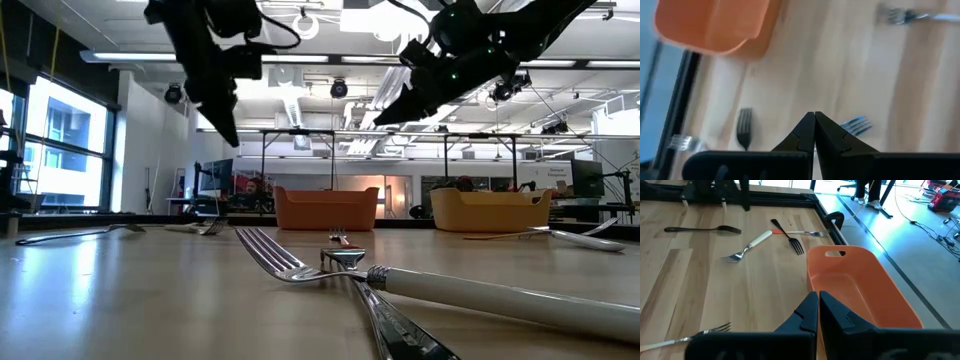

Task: Sort silverware by color (type)
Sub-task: Put the white fork into the orange bin

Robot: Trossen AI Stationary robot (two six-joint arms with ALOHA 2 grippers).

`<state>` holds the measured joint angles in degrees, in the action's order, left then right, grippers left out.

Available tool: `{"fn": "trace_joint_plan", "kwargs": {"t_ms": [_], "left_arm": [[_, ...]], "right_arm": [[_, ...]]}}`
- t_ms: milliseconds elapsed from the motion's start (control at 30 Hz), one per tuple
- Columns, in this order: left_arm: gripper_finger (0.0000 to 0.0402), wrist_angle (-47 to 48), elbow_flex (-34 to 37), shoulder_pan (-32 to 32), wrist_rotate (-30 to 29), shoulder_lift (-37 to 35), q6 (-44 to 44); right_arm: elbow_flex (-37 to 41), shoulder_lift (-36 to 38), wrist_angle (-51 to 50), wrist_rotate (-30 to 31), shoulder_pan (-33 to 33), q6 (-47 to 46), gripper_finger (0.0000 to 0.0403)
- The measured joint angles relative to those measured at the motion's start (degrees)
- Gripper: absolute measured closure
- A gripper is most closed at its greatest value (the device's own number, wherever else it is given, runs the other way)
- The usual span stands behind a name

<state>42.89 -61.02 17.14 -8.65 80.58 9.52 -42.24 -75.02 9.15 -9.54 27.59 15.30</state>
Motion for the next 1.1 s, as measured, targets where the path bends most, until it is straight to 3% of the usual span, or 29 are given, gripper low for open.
{"fn": "trace_joint_plan", "kwargs": {"t_ms": [67,133,433,633,1100], "left_arm": [[0.0400,2.37,-0.21,0.69,5.15,0.00,1.69],[0.0393,4.32,0.33,0.48,6.51,0.28,3.24],[0.0334,1.59,6.89,-1.15,4.52,3.86,18.04],[0.0298,-0.36,7.31,-0.96,2.84,9.34,24.92],[0.0289,-3.11,7.17,-0.70,-1.09,18.72,30.88]], "right_arm": [[0.00,0.00,-0.29,-0.01,0.00,-0.01,0.0403],[0.00,0.00,-0.74,0.00,0.00,0.01,0.0403],[0.00,0.02,-0.79,-0.02,0.00,-0.21,0.0403],[0.00,0.02,-0.79,-0.02,0.00,-0.23,0.0403],[0.00,0.02,-0.96,-0.02,0.00,-0.01,0.0403]]}}
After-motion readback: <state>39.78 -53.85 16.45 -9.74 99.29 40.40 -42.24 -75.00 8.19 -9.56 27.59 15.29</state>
